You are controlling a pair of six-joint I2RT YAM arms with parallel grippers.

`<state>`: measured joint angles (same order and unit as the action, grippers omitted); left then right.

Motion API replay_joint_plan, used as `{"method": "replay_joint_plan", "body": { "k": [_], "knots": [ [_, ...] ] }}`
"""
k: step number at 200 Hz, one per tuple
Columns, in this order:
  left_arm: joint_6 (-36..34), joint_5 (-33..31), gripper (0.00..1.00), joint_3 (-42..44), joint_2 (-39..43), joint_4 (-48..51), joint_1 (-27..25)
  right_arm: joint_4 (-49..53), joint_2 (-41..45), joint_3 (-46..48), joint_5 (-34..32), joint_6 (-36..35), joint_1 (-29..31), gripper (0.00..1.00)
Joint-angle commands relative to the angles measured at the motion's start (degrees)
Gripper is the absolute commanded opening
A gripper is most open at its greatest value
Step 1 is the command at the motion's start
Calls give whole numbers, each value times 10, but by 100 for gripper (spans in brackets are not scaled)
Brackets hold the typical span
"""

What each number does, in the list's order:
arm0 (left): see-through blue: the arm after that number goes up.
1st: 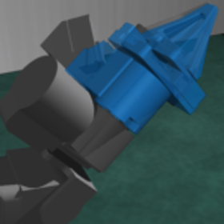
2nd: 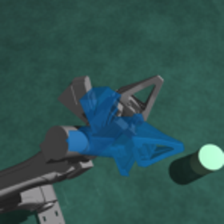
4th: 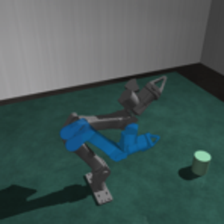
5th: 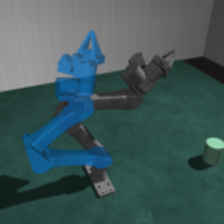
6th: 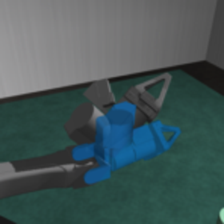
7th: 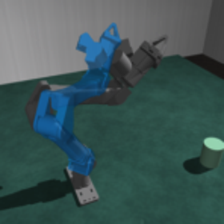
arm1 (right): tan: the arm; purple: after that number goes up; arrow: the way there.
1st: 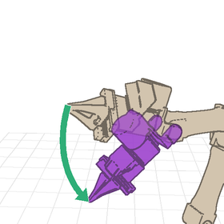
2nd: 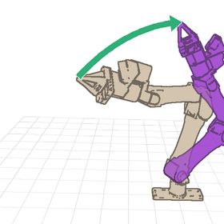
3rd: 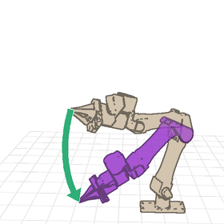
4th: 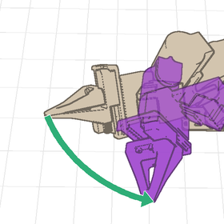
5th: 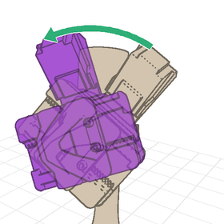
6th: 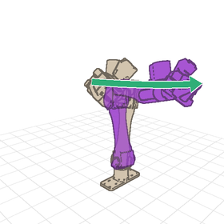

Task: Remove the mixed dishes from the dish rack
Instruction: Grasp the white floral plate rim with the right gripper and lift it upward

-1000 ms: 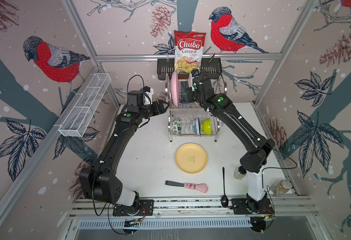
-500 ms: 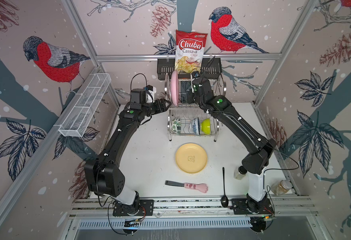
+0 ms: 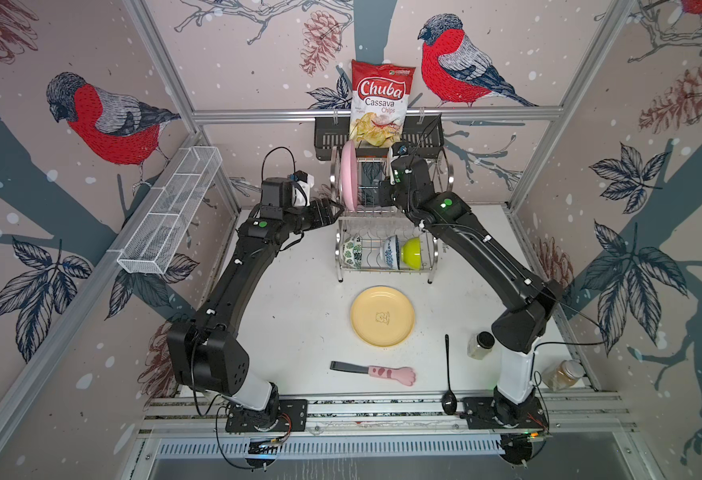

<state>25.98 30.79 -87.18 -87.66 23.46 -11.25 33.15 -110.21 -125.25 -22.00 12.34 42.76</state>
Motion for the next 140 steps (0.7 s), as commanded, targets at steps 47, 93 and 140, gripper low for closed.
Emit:
{"method": "replay_joint_plan", "body": {
  "k": [47,93,140],
  "knots": [
    [-9,-10,76,7,21,-3,-1,-71,57,1,51,4,-9,0],
    [-13,-17,79,-10,30,17,0,-90,112,18,55,-18,-6,0],
    [-18,-41,82,-28,60,41,1,-140,226,143,8,-97,62,0]
  ]
}}
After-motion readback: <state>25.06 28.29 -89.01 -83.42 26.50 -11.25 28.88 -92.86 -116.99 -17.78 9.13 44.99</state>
